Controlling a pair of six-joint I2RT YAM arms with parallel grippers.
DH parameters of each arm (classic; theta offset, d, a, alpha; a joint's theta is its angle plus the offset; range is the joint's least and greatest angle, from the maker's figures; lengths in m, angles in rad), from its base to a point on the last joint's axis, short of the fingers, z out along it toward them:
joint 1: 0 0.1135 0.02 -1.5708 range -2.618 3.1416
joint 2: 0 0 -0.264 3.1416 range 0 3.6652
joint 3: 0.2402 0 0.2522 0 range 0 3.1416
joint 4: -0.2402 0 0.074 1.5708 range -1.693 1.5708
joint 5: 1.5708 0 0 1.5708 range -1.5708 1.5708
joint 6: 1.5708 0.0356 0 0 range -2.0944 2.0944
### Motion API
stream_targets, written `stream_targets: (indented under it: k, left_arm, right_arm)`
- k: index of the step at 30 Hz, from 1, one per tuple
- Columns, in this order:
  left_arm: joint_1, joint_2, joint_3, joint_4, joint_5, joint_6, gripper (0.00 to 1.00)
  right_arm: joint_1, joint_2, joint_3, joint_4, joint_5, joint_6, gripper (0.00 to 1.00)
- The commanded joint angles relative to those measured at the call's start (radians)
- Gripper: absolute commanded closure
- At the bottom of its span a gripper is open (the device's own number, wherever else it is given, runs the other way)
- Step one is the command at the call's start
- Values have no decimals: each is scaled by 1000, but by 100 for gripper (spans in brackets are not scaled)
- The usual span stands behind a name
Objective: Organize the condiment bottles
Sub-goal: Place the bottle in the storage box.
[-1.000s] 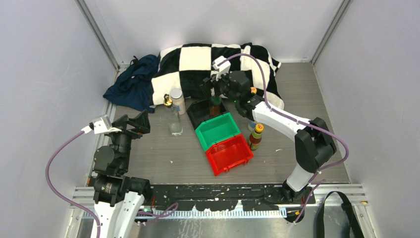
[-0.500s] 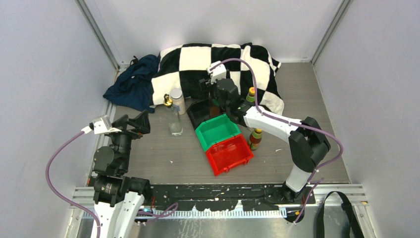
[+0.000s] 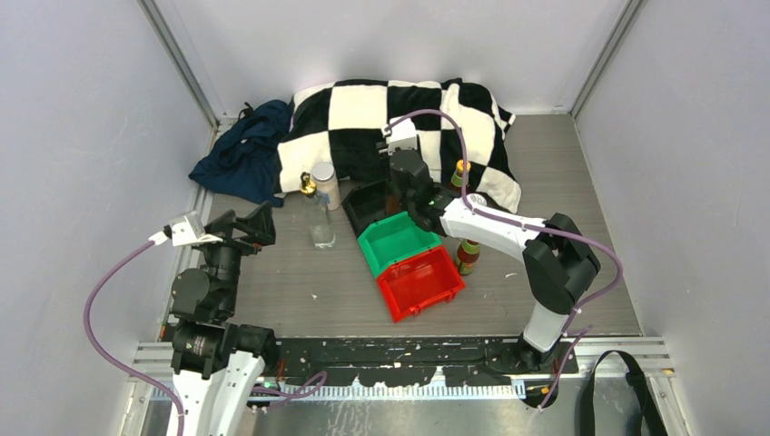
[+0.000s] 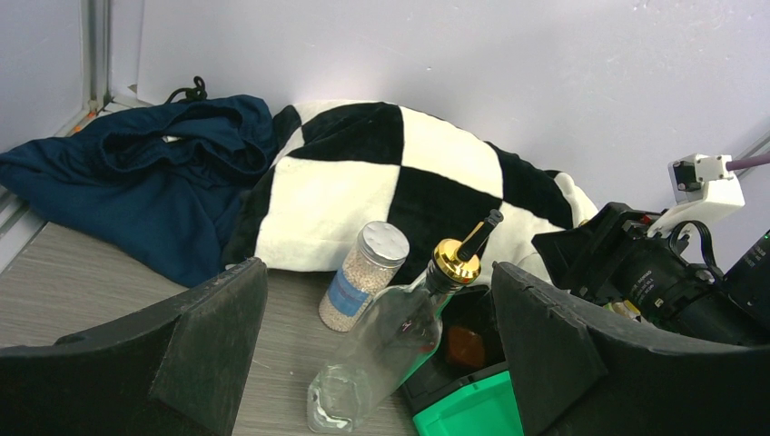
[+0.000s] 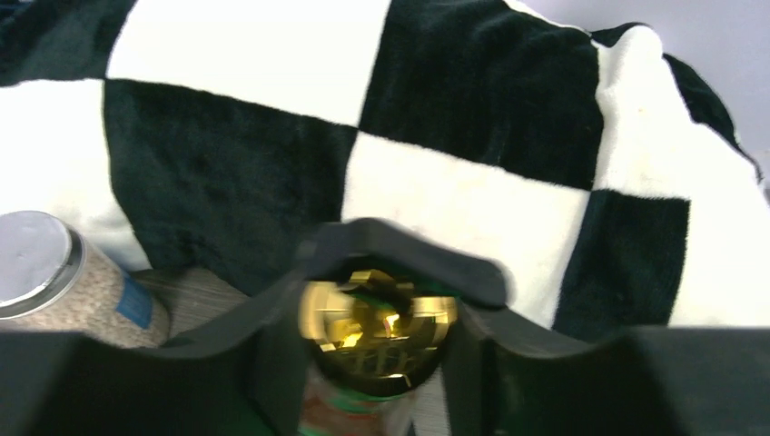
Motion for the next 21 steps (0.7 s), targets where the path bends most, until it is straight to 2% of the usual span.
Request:
stream_targets:
  k: [1,4,5,13,21]
  left_arm:
    - [2,-11,-3,60,17,-8,6]
    - [2,-9,-3,61,17,-9,6]
    - [2,-11,-4,61,17,-9,6]
    - [2,-7,-4,61,17,-9,6]
    - [2,-3,-5,63,17,-10,6]
  right_arm:
    - [20,-12,12,64,78,12,57]
    - [22,-14,7,64,83,13,76]
    - [22,-15,6,65,84,11,78]
    - [17,-16,-19,108,33,-41,83]
    - [-73,-65,-76,132,-185,3,84]
